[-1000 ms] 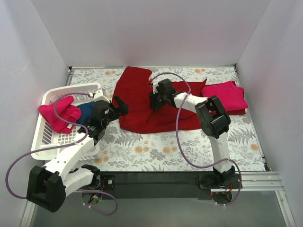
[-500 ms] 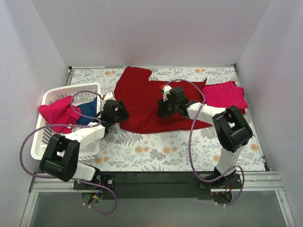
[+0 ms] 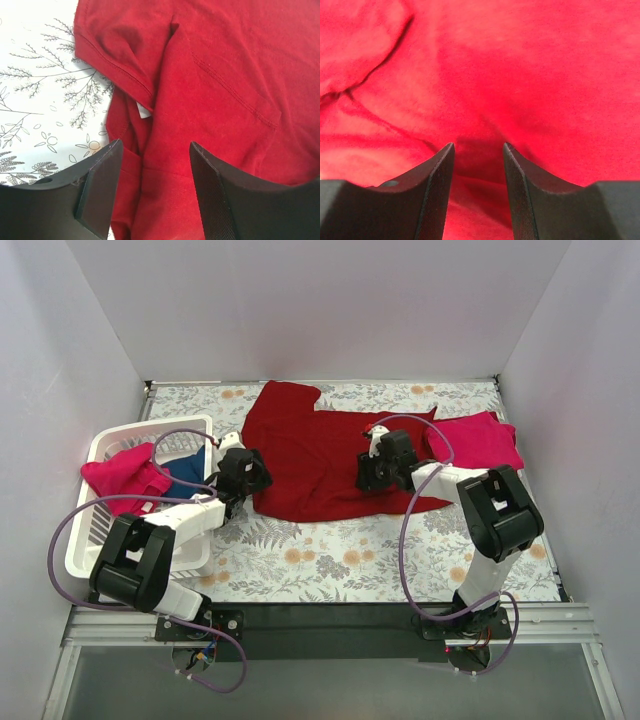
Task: Fold and stack the t-shirts
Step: Fold the tshirt
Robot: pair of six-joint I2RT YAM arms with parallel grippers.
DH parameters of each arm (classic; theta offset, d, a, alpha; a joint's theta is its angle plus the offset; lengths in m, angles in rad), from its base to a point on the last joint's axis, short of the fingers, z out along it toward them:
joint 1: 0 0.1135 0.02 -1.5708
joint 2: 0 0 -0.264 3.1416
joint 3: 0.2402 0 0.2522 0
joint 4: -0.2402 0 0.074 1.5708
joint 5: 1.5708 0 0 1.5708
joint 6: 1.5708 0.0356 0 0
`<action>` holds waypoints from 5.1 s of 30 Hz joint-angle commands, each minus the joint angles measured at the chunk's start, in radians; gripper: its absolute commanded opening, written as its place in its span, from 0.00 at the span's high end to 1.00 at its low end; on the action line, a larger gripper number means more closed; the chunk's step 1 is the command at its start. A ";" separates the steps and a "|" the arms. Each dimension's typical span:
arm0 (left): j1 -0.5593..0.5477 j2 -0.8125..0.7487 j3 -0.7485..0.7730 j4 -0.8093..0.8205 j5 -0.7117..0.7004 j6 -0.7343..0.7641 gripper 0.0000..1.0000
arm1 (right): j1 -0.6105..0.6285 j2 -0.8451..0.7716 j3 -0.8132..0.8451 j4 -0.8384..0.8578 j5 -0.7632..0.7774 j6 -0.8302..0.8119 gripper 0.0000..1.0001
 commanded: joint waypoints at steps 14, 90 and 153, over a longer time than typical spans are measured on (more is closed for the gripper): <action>0.004 0.024 -0.019 0.076 0.037 0.029 0.50 | -0.192 0.034 -0.089 0.021 -0.032 0.041 0.60; -0.154 -0.115 -0.137 -0.011 0.145 0.023 0.51 | 0.021 0.045 0.091 0.021 -0.203 0.107 0.59; 0.081 -0.006 -0.064 -0.121 0.090 -0.035 0.38 | -0.186 -0.402 -0.273 -0.185 0.191 0.015 0.49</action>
